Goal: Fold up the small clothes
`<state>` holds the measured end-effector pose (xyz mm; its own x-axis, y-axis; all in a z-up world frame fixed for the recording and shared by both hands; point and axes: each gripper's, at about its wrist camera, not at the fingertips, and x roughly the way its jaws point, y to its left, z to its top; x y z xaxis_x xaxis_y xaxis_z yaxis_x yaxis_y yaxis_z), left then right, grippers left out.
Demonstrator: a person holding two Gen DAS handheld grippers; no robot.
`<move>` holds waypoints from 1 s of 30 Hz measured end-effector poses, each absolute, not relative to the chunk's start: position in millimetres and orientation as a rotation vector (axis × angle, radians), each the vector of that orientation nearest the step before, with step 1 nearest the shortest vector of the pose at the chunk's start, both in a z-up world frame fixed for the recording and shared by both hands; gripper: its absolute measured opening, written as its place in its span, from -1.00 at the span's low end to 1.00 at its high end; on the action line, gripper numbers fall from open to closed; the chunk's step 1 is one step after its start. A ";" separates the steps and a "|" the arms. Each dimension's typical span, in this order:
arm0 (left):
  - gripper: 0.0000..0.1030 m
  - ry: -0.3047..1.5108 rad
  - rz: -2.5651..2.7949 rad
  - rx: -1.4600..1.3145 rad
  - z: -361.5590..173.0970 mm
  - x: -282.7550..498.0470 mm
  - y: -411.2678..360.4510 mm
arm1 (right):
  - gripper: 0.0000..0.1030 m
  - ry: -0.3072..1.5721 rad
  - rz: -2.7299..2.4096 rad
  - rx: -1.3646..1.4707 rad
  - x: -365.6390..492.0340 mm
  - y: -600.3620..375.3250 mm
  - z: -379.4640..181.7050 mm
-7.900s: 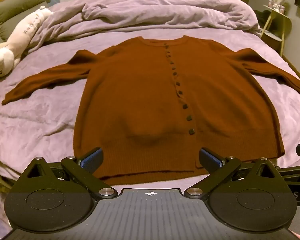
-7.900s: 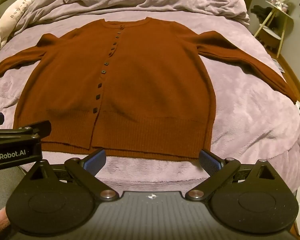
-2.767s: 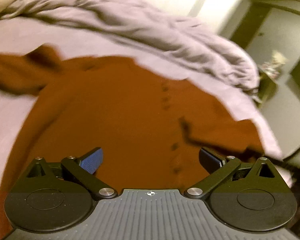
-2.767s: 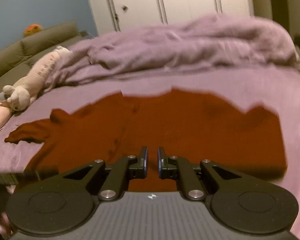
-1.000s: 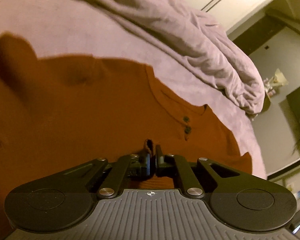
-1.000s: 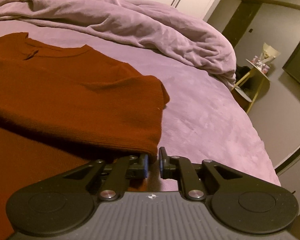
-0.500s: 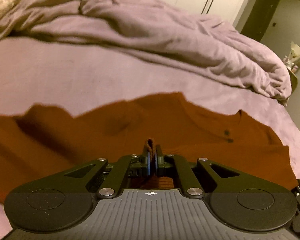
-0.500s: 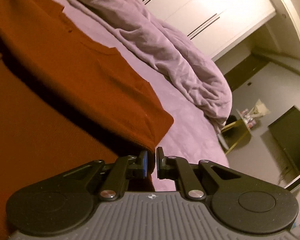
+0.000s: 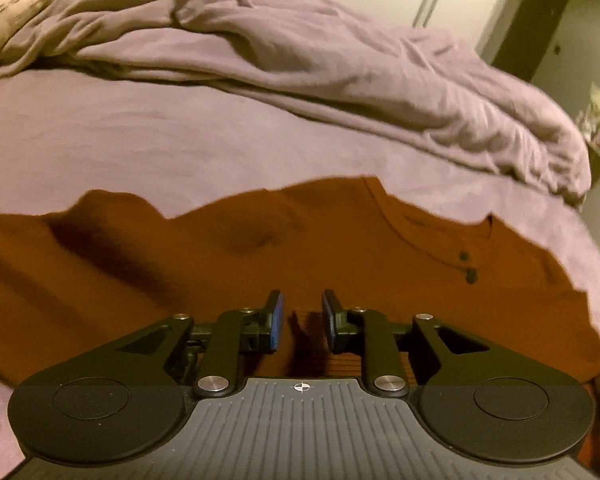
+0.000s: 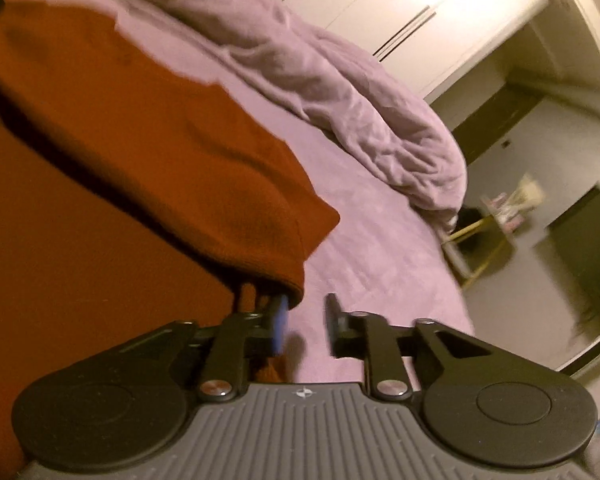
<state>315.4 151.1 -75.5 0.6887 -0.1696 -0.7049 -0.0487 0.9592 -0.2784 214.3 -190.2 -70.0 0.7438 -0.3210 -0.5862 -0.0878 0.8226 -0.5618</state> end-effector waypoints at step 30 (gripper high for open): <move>0.79 0.614 0.185 -0.820 -67.3 196.3 330.7 | 0.92 0.856 -0.098 -0.065 251.1 -205.3 -83.3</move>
